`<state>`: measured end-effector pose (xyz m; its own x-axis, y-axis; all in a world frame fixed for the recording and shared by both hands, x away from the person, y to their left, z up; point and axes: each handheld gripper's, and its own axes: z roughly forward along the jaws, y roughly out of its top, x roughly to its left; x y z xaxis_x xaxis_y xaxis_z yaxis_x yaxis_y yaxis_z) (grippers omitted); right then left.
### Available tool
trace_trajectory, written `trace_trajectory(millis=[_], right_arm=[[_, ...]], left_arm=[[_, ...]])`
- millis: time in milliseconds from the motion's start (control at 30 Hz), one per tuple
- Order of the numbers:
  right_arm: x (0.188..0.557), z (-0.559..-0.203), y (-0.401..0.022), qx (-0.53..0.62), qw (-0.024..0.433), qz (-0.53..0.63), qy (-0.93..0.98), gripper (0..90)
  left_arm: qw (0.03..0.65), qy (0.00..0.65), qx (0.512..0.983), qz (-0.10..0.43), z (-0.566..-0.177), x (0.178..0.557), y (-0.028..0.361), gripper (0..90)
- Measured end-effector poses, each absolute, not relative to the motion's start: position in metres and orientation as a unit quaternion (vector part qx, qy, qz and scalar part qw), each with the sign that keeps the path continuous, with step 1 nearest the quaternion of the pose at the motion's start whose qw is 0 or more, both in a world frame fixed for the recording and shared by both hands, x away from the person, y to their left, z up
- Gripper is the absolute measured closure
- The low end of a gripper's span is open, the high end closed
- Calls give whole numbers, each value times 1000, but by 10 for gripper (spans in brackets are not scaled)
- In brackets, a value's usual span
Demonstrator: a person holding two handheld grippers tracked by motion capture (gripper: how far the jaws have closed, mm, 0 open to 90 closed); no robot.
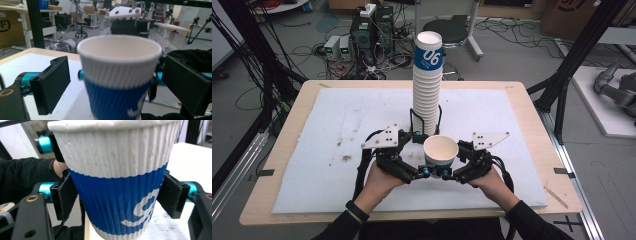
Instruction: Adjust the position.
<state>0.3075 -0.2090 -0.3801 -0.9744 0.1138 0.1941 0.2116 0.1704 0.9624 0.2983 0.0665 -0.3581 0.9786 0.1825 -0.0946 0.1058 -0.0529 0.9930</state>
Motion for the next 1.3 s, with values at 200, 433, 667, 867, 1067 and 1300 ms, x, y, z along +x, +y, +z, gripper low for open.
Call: trace_trajectory(millis=[200, 433, 667, 867, 1067, 1300], right_arm=[[310, -376, -216, -116, 29, -643, -756, 248], [309, -372, -219, -118, 28, -651, -750, 248], [307, -373, -214, -114, 35, -648, -752, 247], [305, -375, -210, -110, 41, -646, -754, 248], [303, -378, -204, -105, 38, -639, -761, 248], [304, -380, -203, -103, 40, -638, -762, 232]], left_arm=[[674, 114, 729, 33, -370, 295, 74, 81], [649, 129, 749, 44, -383, 292, 64, 81], [648, 123, 752, 12, -394, 294, 50, 85], [637, 111, 763, 6, -398, 294, 40, 112], [644, 105, 757, 2, -400, 294, 40, 255], [646, 103, 757, -5, -404, 294, 39, 297]])
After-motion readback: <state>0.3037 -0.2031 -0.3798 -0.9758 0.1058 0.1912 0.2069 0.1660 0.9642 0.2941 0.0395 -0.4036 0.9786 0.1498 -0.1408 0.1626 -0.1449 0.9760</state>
